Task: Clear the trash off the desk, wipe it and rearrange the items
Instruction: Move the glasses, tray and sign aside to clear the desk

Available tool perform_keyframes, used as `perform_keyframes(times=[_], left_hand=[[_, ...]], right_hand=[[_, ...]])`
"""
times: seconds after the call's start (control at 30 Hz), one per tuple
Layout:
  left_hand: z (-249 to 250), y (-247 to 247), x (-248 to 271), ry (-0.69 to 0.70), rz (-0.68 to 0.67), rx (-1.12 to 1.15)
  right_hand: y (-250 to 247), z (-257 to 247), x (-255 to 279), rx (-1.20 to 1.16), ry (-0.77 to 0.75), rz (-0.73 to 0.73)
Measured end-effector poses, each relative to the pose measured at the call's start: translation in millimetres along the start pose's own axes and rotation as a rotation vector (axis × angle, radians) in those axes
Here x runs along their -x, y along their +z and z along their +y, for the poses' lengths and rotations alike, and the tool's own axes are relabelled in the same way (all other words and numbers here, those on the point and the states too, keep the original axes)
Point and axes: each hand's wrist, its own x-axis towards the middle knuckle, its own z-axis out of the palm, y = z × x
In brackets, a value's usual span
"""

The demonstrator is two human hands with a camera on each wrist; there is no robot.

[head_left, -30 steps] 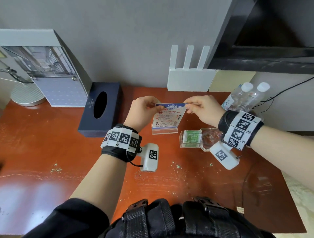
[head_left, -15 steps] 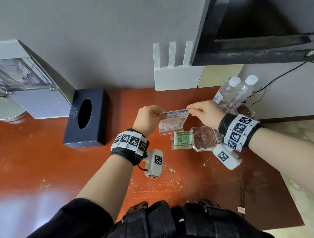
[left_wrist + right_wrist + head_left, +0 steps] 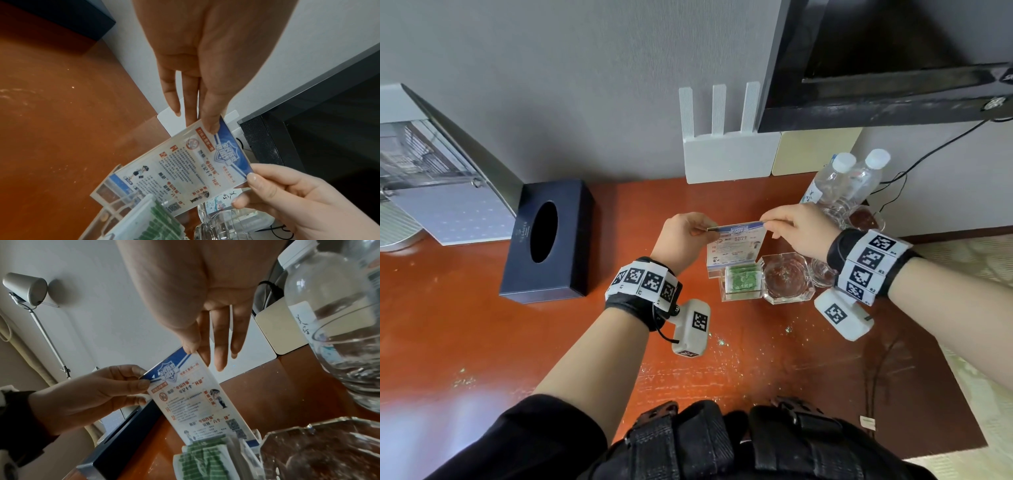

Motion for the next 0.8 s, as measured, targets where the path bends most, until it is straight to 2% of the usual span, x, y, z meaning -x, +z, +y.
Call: perform_keyframes(times=[0.4, 0.57, 0.67, 0.8], left_hand=[[3.2, -1.5, 3.2, -0.022, -0.075, -0.066], [6.6, -5.0, 6.7, -0.055, -0.157, -0.149], [7.4, -9.2, 11.6, -0.066, -0.153, -0.178], [12.0, -19.1, 21.2, -0.069, -0.085, -0.204]], right_hand=[[-1.9, -0.6, 6.6, -0.009, 0.035, -0.035], [-7.4, -7.3, 10.6, 0.043, 0.053, -0.108], [-9.7, -16.4, 12.8, 0.065, 0.021, -0.054], [-5.5, -40.1, 18.1, 0.091, -0.061, 0.005]])
